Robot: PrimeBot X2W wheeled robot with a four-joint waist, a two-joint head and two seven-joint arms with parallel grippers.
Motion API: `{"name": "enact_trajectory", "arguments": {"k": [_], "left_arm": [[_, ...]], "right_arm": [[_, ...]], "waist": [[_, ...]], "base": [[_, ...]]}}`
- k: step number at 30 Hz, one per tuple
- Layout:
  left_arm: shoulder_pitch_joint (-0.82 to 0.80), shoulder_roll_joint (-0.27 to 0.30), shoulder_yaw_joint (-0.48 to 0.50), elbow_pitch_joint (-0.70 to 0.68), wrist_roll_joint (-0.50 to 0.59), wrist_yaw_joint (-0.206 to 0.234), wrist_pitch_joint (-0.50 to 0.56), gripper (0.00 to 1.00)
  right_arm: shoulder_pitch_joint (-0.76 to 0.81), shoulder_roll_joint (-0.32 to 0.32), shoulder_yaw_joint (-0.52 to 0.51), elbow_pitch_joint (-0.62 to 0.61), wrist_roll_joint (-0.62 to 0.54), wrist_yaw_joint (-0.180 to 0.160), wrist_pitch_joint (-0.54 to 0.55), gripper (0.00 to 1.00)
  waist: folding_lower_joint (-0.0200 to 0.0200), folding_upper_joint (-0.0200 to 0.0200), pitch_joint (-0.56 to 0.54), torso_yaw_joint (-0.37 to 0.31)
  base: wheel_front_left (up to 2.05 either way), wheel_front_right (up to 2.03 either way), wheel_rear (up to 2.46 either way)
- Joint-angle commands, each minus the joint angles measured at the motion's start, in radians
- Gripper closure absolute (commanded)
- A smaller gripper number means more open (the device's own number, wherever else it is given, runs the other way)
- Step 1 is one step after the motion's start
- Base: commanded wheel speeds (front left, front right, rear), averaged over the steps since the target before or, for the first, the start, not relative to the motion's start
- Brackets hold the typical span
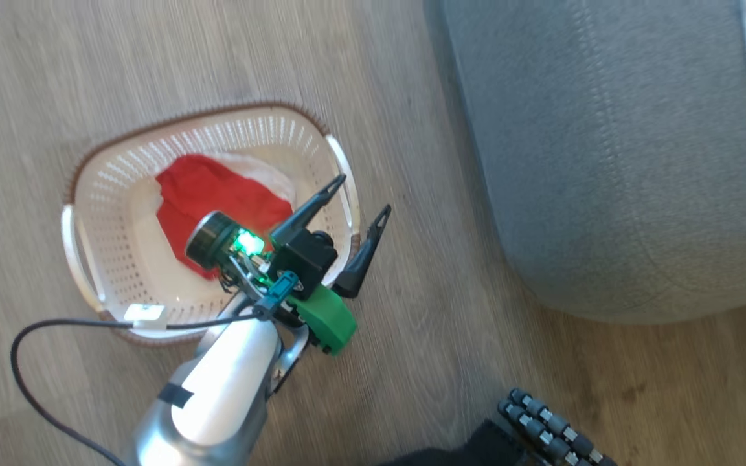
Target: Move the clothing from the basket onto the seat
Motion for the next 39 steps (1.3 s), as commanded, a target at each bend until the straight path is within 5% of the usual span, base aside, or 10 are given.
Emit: {"name": "enact_trajectory", "arguments": {"k": [1, 11, 18, 28, 39], "left_arm": [[0.022, -0.012, 0.015, -0.024, -0.009, -0.009, -0.005, 0.00], [0.072, -0.027, 0.011, -0.052, -0.090, -0.013, -0.005, 0.00], [0.146, -0.028, -0.003, -0.090, -0.173, 0.023, -0.005, 0.00], [0.237, -0.028, 0.063, -0.159, -0.233, 0.078, -0.005, 0.00], [0.296, -0.028, 0.129, -0.192, -0.241, 0.091, -0.005, 0.00]], "right_arm": [[-0.008, -0.048, 0.009, -0.024, -0.024, 0.000, -0.002, 0.00], [-0.007, -0.065, 0.049, -0.022, -0.095, 0.000, 0.031, 0.00], [-0.046, 0.042, 0.128, -0.079, -0.010, 0.000, -0.004, 0.00], [0.163, 0.049, 0.343, -0.515, 0.223, 0.000, -0.006, 0.00], [0.479, 0.079, 0.360, -0.854, 0.407, 0.000, -0.007, 0.00]], "waist": [[0.0000, 0.0000, -0.059, -0.001], [0.0000, 0.0000, -0.232, 0.013], [0.0000, 0.0000, -0.383, 0.024], [0.0000, 0.0000, -0.513, 0.072], [0.0000, 0.0000, -0.583, 0.148]], "base": [[0.00, 0.00, 0.00], [0.00, 0.00, 0.00], [0.00, 0.00, 0.00], [0.00, 0.00, 0.00], [0.00, 0.00, 0.00]]}}
